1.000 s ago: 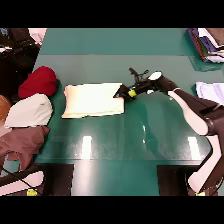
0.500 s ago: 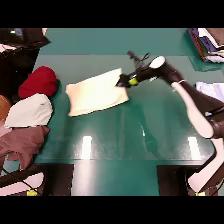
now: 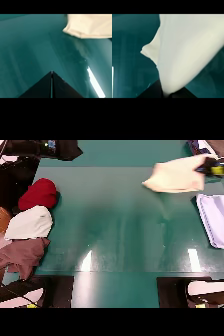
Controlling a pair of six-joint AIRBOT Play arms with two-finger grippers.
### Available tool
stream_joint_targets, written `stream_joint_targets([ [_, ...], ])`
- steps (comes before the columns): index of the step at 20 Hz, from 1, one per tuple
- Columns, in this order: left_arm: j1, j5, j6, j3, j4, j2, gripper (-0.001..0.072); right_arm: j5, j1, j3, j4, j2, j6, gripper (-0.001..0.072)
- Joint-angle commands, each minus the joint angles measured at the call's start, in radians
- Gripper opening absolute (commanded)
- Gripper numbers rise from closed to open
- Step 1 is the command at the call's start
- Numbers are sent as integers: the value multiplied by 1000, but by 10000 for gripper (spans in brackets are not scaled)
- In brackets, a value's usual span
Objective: Fold the shirts.
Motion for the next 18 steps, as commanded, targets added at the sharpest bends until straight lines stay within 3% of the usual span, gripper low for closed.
stream_joint_targets([
  [1,-47,43,-1,0,-3,0,27,6,-260,1,-17,22,33,15],
  [7,-56,81,-5,0,-3,0,27,18,-372,2,-4,3,37,14],
  [11,-56,79,-8,0,-2,0,27,-31,-372,3,143,55,35,14],
  [18,-56,79,0,0,2,0,27,25,-393,3,112,185,33,14],
])
